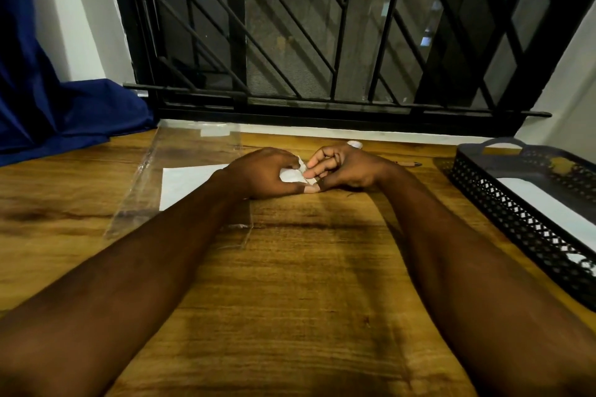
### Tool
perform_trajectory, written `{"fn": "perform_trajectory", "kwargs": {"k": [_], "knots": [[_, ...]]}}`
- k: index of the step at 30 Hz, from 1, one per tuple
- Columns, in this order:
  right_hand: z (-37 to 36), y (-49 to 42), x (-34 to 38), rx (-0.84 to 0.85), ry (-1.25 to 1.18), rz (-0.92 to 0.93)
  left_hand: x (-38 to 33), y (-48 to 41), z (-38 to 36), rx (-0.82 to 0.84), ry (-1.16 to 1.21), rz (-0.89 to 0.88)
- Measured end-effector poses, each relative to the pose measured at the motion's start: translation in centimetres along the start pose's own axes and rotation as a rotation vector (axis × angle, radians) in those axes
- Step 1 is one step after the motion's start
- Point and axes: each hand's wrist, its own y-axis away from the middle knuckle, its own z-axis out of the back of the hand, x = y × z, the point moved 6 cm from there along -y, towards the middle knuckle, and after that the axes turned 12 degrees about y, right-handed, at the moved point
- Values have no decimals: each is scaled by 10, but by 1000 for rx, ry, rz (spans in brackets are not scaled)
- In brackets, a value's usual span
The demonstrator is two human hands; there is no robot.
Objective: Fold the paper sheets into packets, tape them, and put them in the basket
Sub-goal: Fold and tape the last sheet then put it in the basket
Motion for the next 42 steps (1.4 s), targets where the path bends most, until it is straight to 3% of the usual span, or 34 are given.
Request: {"fn": "perform_trajectory", "kwargs": {"k": [4, 18, 27, 37, 42], "knots": [[-1, 4, 0, 24, -7, -17, 1, 3, 3, 12, -1, 27], [-4, 12, 11, -152, 7, 72, -2, 2, 13, 7, -82, 102], [-9, 3, 12, -154, 8, 138, -19, 4, 21, -96, -171, -46], [12, 2, 26, -554, -6, 245, -37, 5, 60, -205, -263, -28], [48, 8, 31, -798, -213, 215, -57, 8, 103, -452, -514, -2]]}}
